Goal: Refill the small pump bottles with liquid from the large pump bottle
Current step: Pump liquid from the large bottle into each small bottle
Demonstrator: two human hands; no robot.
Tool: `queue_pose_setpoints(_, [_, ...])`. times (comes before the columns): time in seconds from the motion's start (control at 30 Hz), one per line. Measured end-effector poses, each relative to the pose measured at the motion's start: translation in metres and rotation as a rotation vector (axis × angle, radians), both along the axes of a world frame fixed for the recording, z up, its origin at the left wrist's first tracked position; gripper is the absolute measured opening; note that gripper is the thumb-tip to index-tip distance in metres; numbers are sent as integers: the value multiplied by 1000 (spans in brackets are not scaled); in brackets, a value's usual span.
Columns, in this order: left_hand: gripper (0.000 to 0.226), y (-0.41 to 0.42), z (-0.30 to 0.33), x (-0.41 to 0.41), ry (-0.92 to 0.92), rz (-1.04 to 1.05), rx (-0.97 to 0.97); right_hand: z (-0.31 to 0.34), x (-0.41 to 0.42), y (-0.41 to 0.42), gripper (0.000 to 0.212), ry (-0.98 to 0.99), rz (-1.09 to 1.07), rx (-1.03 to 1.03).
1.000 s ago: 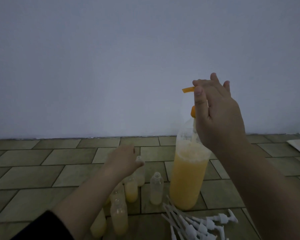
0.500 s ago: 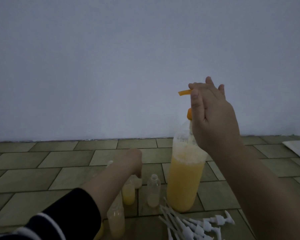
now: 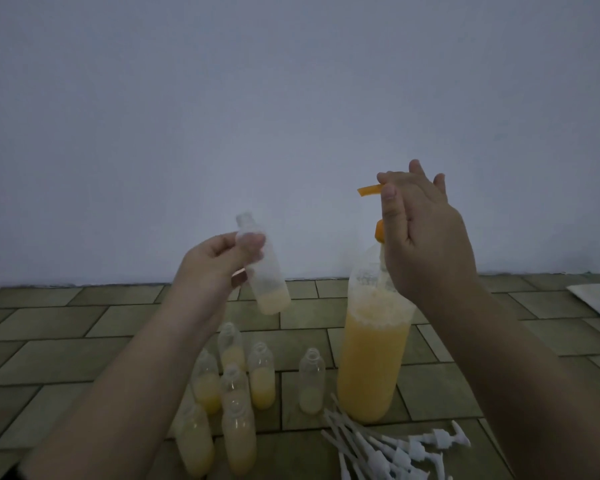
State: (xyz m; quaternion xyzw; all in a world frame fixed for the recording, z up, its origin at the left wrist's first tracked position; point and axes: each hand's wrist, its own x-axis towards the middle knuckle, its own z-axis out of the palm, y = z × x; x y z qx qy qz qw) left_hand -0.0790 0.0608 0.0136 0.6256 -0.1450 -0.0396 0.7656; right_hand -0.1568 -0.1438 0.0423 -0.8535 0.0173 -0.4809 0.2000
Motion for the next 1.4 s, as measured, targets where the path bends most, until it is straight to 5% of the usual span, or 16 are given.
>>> queue_pose_setpoints(0.1, [46,-14,7,-14,92,-102,-157,0,0,0,62,0,0,3])
queue_pose_setpoints(0.3, [34,-44,15,-31,-276,-124,336,-1,-1,-3,58,-2,-6,-6])
queue_pose_setpoints(0.47, [35,-58,23,-28,-601,-33,567,-1,-1,-2,59,-4,-2,-6])
queue_pose_setpoints(1.4, [57,-64,33,-22,-761,185,563,-15,10,-8,48,-85,-7,-86])
